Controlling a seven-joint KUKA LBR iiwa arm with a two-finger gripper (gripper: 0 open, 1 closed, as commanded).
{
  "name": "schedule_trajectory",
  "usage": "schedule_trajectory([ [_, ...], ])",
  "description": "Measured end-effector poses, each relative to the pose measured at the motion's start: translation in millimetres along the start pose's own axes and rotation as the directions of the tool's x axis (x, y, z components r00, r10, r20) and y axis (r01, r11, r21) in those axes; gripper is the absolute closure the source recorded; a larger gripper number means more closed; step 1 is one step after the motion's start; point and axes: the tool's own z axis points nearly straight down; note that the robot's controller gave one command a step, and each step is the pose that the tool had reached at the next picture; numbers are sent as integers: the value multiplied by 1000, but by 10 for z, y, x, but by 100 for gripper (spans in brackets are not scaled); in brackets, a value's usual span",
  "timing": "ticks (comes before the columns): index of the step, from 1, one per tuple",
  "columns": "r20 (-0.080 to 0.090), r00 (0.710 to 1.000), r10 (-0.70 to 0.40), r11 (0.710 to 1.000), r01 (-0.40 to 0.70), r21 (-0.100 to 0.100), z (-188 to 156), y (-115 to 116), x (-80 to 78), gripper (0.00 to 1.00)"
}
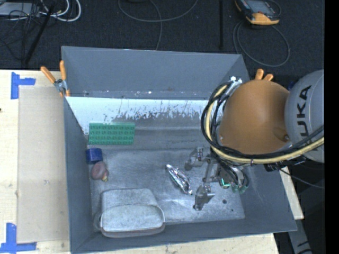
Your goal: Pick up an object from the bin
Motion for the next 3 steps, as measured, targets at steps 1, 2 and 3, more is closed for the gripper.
schedule_trajectory([
  [1,25,993,112,994,-112,-5,1491,-417,-386,0],
  [2,15,998,62,998,-62,-1,1200,-450,-692,0],
  [3,7,979,204,979,-204,-3,1221,-475,-577,0],
])
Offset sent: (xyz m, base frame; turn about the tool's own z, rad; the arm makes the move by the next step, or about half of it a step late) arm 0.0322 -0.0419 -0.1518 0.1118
